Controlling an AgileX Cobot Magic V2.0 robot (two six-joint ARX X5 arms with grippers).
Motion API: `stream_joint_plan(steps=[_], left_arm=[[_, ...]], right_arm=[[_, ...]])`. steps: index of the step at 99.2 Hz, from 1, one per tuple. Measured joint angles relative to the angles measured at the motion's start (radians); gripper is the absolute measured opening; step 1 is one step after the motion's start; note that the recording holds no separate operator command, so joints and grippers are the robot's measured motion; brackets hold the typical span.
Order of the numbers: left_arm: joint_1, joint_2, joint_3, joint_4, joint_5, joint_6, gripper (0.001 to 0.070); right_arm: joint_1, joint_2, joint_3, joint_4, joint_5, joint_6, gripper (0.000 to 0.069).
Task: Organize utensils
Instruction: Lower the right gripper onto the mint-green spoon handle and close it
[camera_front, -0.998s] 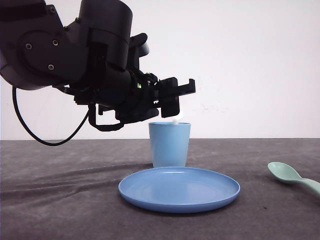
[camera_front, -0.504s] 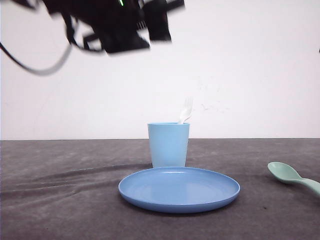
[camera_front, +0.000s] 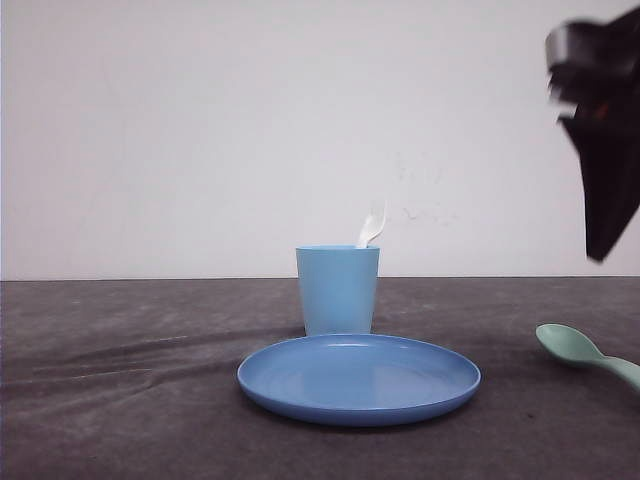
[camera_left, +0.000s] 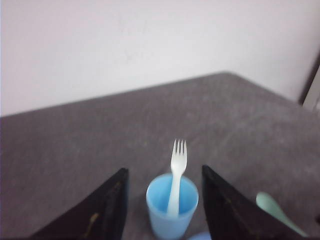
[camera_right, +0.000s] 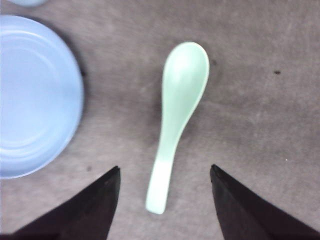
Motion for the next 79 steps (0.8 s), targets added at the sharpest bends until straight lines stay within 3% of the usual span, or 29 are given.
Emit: stream_joint_plan(steps=[42, 79], left_arm=[[0.0, -0.09, 0.0, -0.192, 0.0, -0.013, 0.0274], [0.0, -0.105, 0.0, -0.255, 0.001, -0.02, 0.0274]], right_arm=[[0.035, 0.204, 0.0, 0.063, 0.026, 0.037, 0.0354], [0.066, 0.313, 0.0, 0.115, 0.045, 0.052, 0.0335]])
